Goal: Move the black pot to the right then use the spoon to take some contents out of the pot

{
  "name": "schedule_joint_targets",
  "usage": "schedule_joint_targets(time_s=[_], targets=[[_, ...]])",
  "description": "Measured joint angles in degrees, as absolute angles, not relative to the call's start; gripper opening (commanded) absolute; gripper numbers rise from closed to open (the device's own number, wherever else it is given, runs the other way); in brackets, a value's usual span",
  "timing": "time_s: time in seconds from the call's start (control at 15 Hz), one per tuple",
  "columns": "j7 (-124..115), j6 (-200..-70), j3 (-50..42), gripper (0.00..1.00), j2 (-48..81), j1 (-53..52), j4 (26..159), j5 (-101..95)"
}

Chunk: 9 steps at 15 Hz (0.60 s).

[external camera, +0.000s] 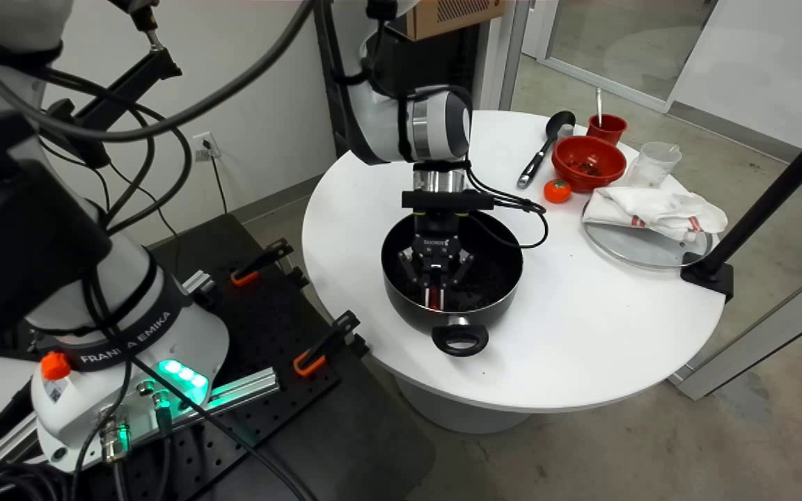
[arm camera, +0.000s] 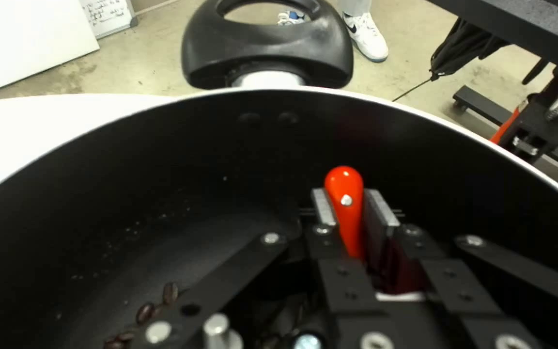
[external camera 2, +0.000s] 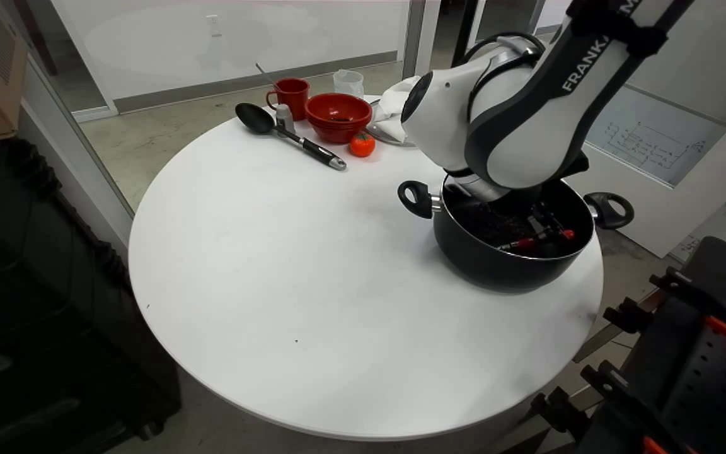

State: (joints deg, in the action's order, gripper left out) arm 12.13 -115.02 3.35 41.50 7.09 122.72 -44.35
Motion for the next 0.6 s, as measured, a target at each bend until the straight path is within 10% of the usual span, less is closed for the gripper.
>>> schedule_joint_targets(time_s=[0.6], targets=[[18.0,-116.7,3.0,0.05,36.6,7.3,123.1,-35.2]])
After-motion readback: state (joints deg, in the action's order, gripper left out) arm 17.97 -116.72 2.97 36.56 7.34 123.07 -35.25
